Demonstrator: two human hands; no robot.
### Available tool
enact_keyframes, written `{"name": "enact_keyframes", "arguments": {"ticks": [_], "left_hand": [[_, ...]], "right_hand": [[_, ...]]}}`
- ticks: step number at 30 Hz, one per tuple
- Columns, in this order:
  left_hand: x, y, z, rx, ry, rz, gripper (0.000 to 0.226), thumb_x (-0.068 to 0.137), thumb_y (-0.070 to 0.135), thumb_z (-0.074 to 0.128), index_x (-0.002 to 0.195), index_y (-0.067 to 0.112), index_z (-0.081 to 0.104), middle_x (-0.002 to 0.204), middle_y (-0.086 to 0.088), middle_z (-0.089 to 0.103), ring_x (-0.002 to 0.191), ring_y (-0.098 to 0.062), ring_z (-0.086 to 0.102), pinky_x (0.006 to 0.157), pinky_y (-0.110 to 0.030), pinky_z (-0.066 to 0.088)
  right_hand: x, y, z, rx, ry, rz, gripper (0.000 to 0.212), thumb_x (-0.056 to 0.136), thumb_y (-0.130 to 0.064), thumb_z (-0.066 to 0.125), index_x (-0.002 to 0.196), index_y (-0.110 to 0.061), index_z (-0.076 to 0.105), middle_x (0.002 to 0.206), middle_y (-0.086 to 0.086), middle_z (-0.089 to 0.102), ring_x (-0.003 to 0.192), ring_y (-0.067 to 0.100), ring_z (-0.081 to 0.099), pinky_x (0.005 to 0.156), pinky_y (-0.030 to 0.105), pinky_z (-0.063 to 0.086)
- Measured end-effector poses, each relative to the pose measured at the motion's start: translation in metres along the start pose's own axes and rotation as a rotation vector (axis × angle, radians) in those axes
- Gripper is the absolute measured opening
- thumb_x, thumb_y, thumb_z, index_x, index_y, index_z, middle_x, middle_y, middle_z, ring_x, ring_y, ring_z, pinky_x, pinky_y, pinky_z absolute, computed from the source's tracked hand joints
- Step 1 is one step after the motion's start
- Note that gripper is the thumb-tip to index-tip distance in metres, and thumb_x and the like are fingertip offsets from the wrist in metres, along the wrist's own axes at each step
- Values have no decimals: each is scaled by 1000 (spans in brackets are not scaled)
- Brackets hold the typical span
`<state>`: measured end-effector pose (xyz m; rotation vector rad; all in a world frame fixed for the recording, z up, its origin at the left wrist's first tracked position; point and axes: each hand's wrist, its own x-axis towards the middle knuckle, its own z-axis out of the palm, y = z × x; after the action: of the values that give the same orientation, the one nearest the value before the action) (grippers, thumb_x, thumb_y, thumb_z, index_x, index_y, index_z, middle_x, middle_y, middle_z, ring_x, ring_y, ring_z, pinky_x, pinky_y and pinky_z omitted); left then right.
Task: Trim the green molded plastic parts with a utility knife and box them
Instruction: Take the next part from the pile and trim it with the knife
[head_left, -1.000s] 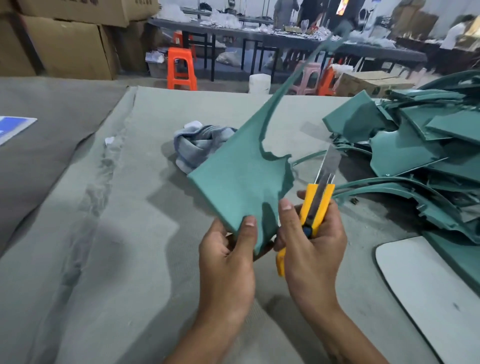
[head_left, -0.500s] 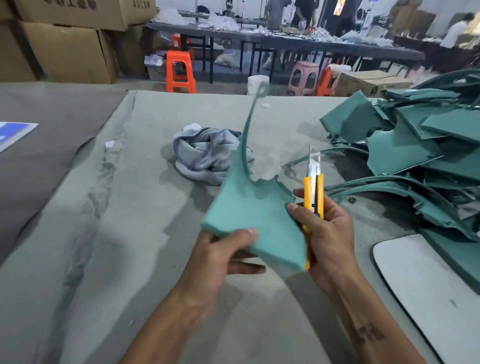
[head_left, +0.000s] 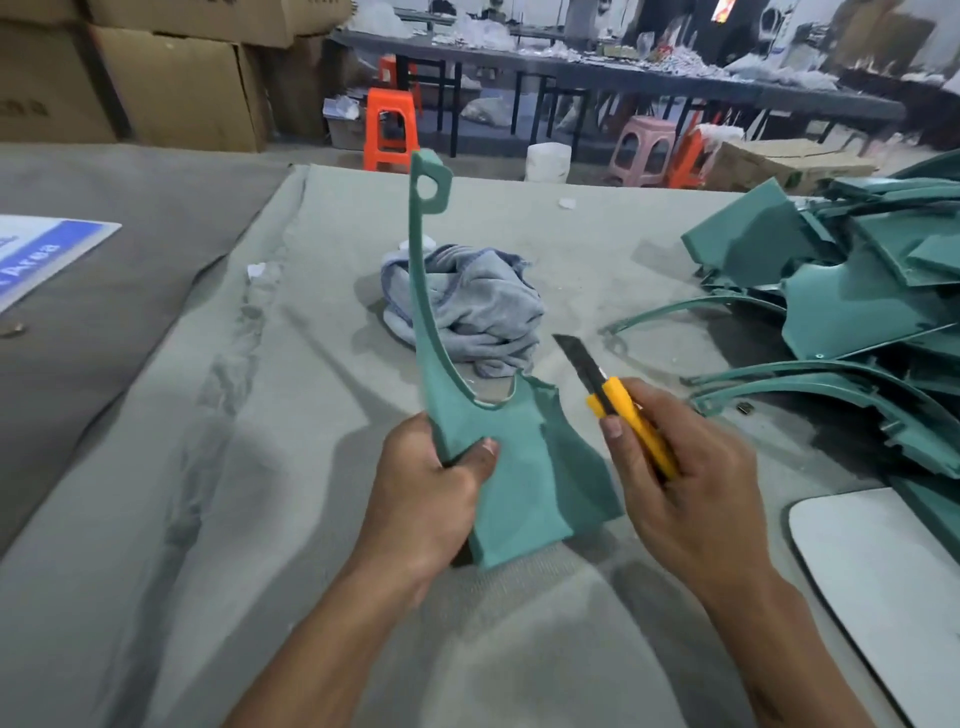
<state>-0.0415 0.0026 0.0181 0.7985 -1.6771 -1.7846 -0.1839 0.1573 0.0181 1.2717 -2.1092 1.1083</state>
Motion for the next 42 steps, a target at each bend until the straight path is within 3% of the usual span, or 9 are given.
{"name": "enact_keyframes", "arguments": {"ticks": [2, 5, 15, 20, 27, 33, 37, 39, 42], "left_hand": [[1, -1, -1, -17, 34, 13, 13, 94, 4, 69, 97, 15, 74, 91, 8, 80, 83, -13, 77, 65, -23, 59], [0, 1, -1, -31, 51, 8, 13, 92, 4, 72, 91, 17, 76, 88, 5, 80, 80, -16, 77, 63, -27, 60], [-7, 6, 2, -67, 58, 54, 34, 90, 3, 73, 82, 35, 80, 83, 5, 80, 74, -16, 78, 57, -25, 59], [-3, 3, 1, -82, 107, 45, 23, 90, 3, 73, 82, 24, 79, 82, 2, 79, 73, -19, 77, 58, -27, 59], [0, 1, 2, -33, 93, 83, 16, 90, 2, 74, 86, 18, 77, 81, 5, 79, 73, -15, 77, 60, -26, 60], [-2, -1, 4, 31, 113, 129, 13, 91, 6, 74, 89, 19, 77, 83, 8, 79, 76, -14, 77, 69, -39, 64], [-1, 0, 1, 38, 149, 156, 14, 91, 9, 75, 86, 21, 76, 81, 8, 79, 75, -12, 77, 69, -39, 65], [0, 1, 0, 32, 153, 165, 17, 91, 9, 75, 84, 24, 75, 82, 9, 79, 74, -11, 77, 69, -38, 65], [0, 0, 1, 46, 152, 171, 13, 91, 10, 76, 85, 22, 76, 81, 8, 79, 74, -12, 77, 69, -42, 65]], "right_hand": [[0, -1, 1, -24, -41, -107, 31, 105, -37, 59, 129, -21, 71, 85, -19, 62, 65, 2, 55, 59, 21, 47], [-2, -6, 10, -78, -41, -89, 36, 102, -37, 61, 135, -24, 71, 86, -8, 66, 60, 20, 58, 50, 36, 51], [-3, -10, 13, -183, -13, -86, 29, 103, -28, 61, 128, -23, 73, 86, -7, 68, 58, 27, 58, 43, 38, 48], [-7, -21, 15, -122, -65, -156, 28, 106, -30, 56, 127, -27, 74, 84, -10, 63, 57, 19, 55, 44, 33, 43], [-7, -23, 15, 41, -31, 2, 33, 104, -32, 59, 133, -24, 71, 79, -11, 59, 58, 14, 52, 50, 34, 45], [-9, -34, 22, -44, -46, 106, 37, 103, -36, 56, 135, -25, 69, 81, -6, 65, 58, 24, 57, 47, 42, 51], [-9, -39, 20, 32, -31, 77, 33, 104, -41, 54, 131, -30, 68, 73, -14, 56, 54, 13, 51, 47, 32, 46], [-7, -38, 17, 37, 9, 88, 33, 103, -37, 58, 131, -24, 70, 71, -19, 50, 56, 12, 48, 50, 20, 41], [-7, -41, 17, 80, -33, 119, 30, 103, -34, 59, 128, -24, 72, 67, -20, 50, 54, 10, 50, 50, 20, 40]]}}
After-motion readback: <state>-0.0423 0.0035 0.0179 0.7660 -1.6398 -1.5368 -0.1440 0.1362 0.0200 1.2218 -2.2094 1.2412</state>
